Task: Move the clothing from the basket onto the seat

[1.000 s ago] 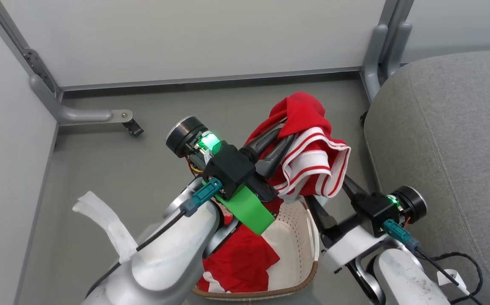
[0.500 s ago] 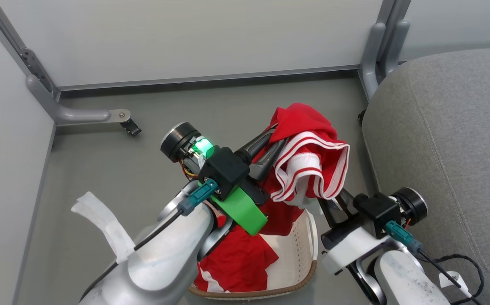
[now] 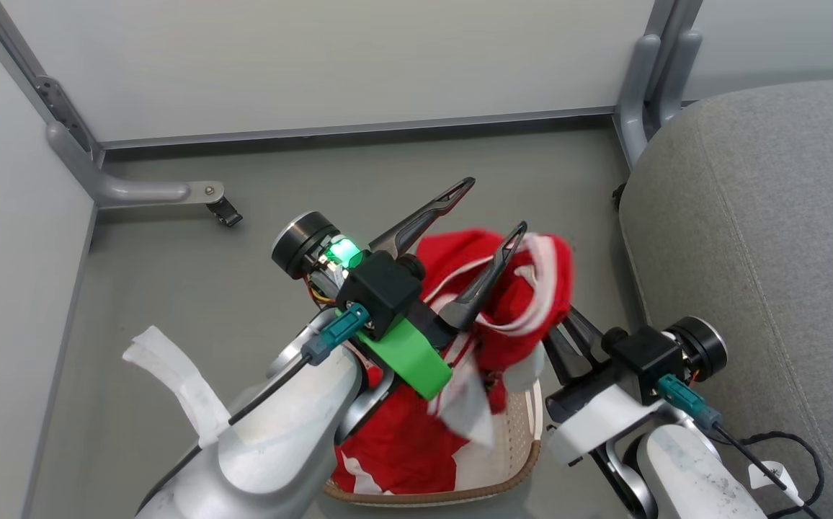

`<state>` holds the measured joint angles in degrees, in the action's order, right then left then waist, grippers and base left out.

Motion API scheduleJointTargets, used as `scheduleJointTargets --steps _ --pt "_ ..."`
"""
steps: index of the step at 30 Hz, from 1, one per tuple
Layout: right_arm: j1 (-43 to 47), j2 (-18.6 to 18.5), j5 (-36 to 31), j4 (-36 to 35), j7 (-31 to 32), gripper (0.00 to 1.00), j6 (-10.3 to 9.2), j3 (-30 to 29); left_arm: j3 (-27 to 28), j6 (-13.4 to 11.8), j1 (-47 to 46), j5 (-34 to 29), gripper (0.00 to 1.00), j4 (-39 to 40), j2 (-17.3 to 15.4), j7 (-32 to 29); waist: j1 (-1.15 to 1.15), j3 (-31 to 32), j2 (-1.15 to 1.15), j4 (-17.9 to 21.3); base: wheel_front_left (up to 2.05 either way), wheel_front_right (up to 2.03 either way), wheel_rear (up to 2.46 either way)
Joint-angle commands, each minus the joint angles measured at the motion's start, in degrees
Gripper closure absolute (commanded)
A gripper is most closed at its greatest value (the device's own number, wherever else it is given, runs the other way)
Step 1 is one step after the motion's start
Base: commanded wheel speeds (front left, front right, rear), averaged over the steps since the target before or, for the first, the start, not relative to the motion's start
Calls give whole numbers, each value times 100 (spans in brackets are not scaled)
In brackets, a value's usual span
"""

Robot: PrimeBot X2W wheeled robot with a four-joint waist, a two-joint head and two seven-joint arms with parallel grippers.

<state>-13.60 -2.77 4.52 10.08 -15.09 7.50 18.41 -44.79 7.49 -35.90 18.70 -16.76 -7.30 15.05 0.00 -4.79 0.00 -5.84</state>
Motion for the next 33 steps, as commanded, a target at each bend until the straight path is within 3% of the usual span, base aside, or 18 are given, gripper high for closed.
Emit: scheduleJointTargets --steps 1,14,33 --pt "-22 -21 16 -33 -12 100 -2 -6 18 0 24 22 0 -11 4 19 0 -9 0 1 0 0 0" --pt "-41 -21 25 -107 -12 100 -2 -140 148 -7 128 -107 0 70 -54 13 0 -141 0 224 0 0 0" --pt "-137 -19 -106 -663 -13 100 -2 -1089 -234 -2 -12 -240 0 -67 -127 13 0 -921 0 1309 0 0 0"
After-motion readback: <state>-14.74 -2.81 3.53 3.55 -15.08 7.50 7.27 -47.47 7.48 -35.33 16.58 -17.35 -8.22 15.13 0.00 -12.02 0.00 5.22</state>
